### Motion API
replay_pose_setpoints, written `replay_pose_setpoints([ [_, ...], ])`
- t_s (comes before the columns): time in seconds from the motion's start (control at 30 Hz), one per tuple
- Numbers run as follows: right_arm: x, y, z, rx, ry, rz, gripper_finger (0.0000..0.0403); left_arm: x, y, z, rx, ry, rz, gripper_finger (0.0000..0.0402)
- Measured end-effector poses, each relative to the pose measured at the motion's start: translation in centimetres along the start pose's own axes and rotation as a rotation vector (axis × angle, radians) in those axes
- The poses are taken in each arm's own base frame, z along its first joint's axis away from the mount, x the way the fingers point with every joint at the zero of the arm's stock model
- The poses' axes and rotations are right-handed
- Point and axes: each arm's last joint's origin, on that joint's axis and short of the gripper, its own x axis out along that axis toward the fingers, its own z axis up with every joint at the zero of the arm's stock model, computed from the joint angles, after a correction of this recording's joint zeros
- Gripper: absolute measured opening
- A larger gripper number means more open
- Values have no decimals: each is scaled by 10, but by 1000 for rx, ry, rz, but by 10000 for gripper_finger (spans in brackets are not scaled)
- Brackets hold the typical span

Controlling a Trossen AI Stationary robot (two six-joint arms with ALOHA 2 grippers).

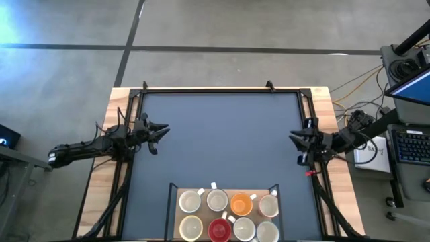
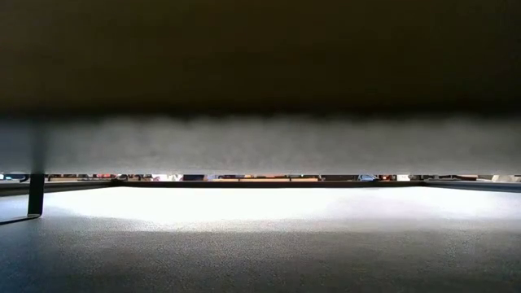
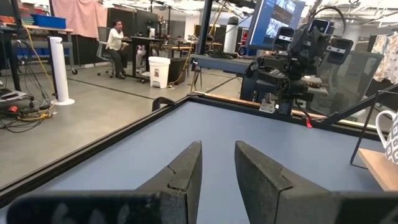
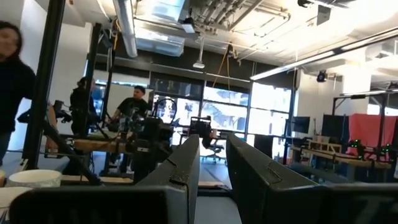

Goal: Place coffee mugs
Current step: Return to Home Position

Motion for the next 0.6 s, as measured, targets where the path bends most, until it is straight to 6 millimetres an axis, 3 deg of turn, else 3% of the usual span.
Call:
replay_pose_setpoints([
  [0.6, 3, 6, -5, -46, 43, 26, 68, 0, 0, 0, 0, 0, 0, 78],
])
